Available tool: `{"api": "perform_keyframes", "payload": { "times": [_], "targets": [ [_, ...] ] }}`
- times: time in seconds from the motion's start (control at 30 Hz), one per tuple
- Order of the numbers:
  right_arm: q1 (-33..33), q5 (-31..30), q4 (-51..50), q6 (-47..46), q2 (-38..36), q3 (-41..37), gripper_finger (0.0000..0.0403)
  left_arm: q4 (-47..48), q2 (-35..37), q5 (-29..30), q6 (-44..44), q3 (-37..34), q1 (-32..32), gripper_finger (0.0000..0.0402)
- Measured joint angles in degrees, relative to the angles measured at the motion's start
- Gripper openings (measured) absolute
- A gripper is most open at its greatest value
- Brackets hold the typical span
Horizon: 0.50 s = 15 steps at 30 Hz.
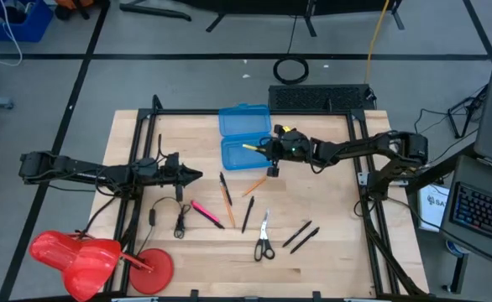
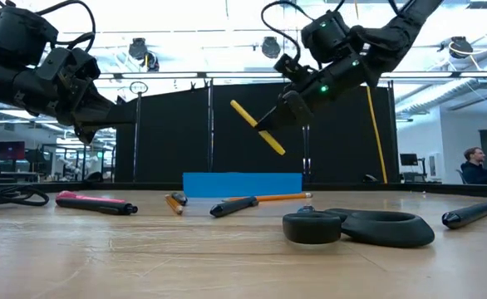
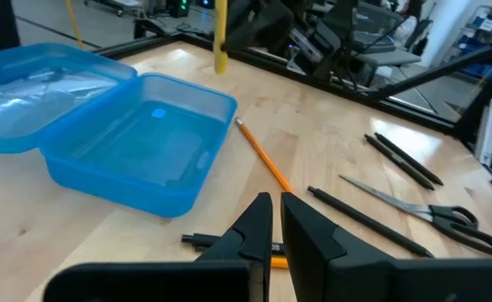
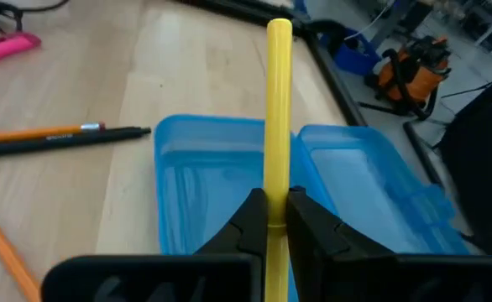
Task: Pick & place school supplies into a supply box
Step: Put the yellow pen into the blue supply box
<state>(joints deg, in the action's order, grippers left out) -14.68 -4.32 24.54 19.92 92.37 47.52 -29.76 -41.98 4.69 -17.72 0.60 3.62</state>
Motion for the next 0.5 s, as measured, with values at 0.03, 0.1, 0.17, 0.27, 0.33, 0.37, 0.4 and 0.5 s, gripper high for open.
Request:
{"api": "perform_keyframes", "payload": {
  "times": [0.03,0.1,0.17,0.27,0.33,0.37,0.4,0.5],
  "targets": [
    [0.00,-0.02,-0.30,0.49,1.06,0.83,0.0016,0.02,0.00,0.17,0.00,0.02,0.00,0.0031],
    [0.00,-0.04,-1.37,1.75,3.37,2.81,0.0016,0.50,-0.02,0.28,-0.03,0.02,-0.02,0.0031],
    [0.00,-0.02,-2.26,1.84,5.18,4.66,0.0016,0.82,-0.02,0.10,-0.34,0.02,0.00,0.0031],
    [0.00,-0.04,-7.14,1.85,7.81,8.43,0.0016,1.29,-0.02,0.08,-0.33,0.02,0.00,0.0031],
    [0.00,-0.05,-11.57,2.01,9.82,10.96,0.0016,1.25,-0.02,0.30,-0.24,0.02,-0.02,0.0031],
    [0.00,-0.09,-13.08,2.22,10.91,11.99,0.0016,1.29,-0.02,0.32,-0.15,0.02,0.00,0.0031],
    [0.00,-0.16,-14.61,2.39,11.72,12.82,0.0016,1.27,-0.01,0.38,-0.15,0.02,0.00,0.0031],
    [0.00,-0.33,-16.53,2.91,13.51,14.82,0.0017,1.44,-0.02,0.47,-0.15,0.02,-0.02,0.0031]
  ]
}}
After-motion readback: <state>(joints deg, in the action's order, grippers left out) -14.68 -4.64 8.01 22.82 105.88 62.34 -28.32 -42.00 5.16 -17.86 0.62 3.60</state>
